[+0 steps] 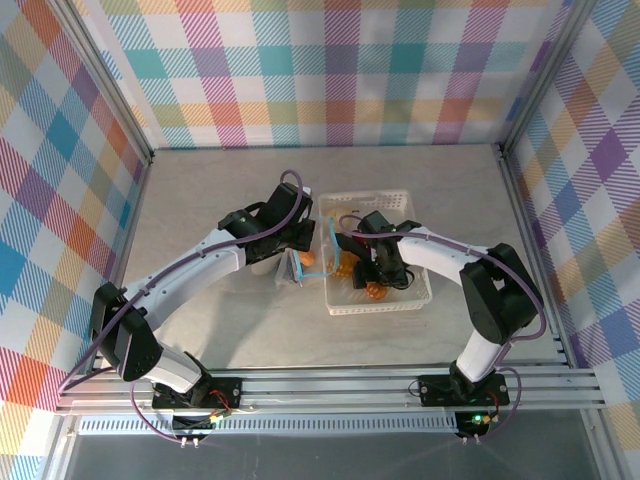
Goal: Place the food in the zip-top bag and seal the zipper
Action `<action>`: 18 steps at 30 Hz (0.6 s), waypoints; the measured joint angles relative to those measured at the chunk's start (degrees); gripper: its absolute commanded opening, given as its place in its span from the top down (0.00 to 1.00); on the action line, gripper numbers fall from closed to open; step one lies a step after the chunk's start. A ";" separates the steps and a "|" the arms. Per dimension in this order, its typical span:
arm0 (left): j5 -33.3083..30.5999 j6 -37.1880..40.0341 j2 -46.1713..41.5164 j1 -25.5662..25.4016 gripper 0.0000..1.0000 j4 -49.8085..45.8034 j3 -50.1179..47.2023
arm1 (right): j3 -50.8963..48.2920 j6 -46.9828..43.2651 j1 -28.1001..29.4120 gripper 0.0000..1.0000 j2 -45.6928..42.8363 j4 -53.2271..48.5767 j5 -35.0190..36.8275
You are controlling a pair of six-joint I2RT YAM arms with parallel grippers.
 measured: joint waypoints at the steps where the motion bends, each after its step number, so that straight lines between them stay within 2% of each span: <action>1: 0.13 0.00 0.00 0.02 1.00 0.00 0.00 | 0.00 -0.07 0.00 0.31 0.02 0.22 0.00; 7: 0.33 -0.02 0.00 0.33 1.00 0.04 -0.09 | -0.70 0.09 0.00 0.45 -0.92 0.94 0.48; 18: 2.34 -0.04 0.00 1.22 1.00 0.90 -0.33 | -0.83 0.28 -0.11 0.48 -14.91 -1.16 3.67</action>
